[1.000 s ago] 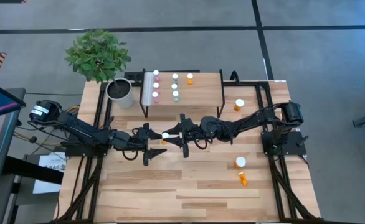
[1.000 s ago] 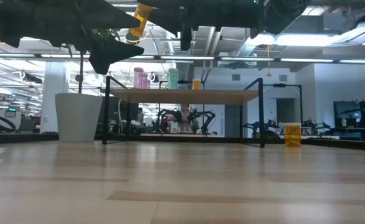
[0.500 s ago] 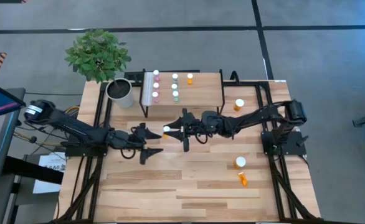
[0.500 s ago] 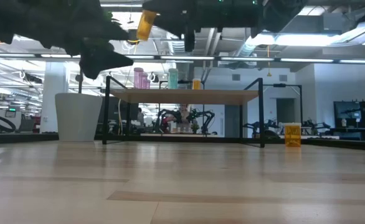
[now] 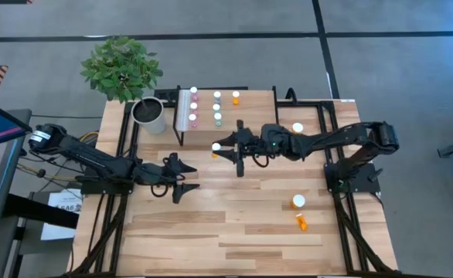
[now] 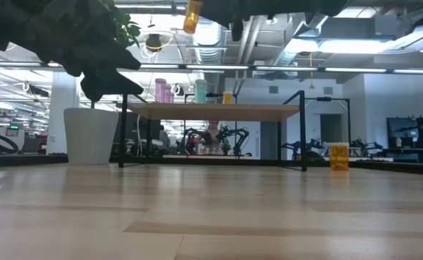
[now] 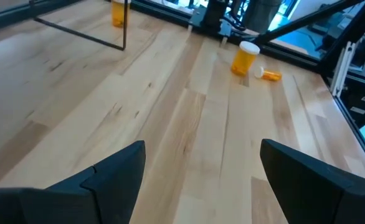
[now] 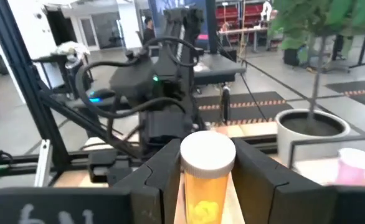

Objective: Pick and place medicine bottles onto shelf by color
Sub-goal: Put the left small orange pill bottle aligned with the other small orange pill bottle on the shelf

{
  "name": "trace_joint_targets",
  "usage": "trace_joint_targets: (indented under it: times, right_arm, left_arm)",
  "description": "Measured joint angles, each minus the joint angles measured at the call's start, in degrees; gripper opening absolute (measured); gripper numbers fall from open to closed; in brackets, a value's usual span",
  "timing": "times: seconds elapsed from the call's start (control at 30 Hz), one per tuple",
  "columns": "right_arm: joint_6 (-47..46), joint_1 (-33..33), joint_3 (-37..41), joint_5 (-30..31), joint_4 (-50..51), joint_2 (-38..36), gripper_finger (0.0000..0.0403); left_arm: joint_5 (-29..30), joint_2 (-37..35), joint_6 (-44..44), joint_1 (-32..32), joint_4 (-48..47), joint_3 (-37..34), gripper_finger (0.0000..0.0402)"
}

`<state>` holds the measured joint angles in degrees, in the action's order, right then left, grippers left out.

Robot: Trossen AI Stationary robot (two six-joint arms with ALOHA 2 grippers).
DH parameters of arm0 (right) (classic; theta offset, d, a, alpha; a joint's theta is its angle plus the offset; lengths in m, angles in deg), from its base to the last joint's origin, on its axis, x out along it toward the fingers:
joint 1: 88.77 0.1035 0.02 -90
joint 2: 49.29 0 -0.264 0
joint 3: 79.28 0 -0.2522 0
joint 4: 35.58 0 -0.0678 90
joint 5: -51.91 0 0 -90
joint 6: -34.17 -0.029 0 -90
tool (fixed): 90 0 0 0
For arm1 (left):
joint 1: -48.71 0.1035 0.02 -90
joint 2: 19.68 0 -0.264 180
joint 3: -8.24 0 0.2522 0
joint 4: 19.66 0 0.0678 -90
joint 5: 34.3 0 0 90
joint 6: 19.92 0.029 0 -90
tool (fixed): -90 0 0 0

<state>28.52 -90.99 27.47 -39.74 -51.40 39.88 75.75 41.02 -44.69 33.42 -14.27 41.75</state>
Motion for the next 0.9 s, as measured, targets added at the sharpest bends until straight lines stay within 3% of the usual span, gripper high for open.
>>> trace_joint_targets:
  times: [0.2,0.53,0.9]
  right_arm:
    - [0.02,-2.13,3.54,-0.01,-1.71,-1.77,0.0147]
    - [-3.32,-9.06,20.16,0.05,-16.84,-10.82,0.0146]
    - [-1.42,-17.6,20.85,0.69,-18.86,-7.6,0.0151]
  left_arm:
    - [0.24,0.02,0.02,0.01,-0.2,0.0,0.0305]
    - [1.73,0.02,0.05,0.0,0.1,0.0,0.0305]
    - [4.68,0.04,0.23,0.02,2.28,0.0,0.0305]
